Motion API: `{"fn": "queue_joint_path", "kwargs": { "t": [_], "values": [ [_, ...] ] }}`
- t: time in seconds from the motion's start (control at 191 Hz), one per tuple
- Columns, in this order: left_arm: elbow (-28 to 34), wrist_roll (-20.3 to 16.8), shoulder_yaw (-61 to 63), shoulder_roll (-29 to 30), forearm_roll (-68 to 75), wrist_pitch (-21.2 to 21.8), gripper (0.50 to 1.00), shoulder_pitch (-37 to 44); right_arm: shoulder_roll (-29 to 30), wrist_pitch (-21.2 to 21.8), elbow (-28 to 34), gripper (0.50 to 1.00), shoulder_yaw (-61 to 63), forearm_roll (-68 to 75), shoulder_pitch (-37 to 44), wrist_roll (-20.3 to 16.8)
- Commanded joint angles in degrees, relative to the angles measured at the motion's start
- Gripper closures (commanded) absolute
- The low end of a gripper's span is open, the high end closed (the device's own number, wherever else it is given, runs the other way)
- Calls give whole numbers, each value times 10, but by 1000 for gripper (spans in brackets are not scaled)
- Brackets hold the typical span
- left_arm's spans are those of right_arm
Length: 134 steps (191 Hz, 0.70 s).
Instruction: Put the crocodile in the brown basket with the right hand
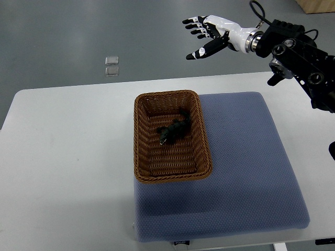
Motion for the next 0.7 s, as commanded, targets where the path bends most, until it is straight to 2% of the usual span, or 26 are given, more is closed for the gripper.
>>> {"fn": "queue_joint_path", "kwargs": {
  "t": [0.0,0.058,0.141,0.435,0.555,0.697],
  "values": [
    [0,0,0,0,1,0,500,-1,2,-9,0,589,85,53,-50,26],
    [0,0,1,0,1,0,500,0,7,-9,0,589,128,109,-85,41],
    [0,0,1,0,1,0,500,0,12,-9,-1,589,163,202,-123,44],
    [0,1,1,0,1,0,500,0,18,-9,-11,572,174,556,-205,46],
    [0,1,1,0,1,0,500,0,20,1,-23,570,174,617,-223,47],
    [0,1,1,0,1,0,500,-1,19,6,-32,570,173,620,-230,46]
  ]
}}
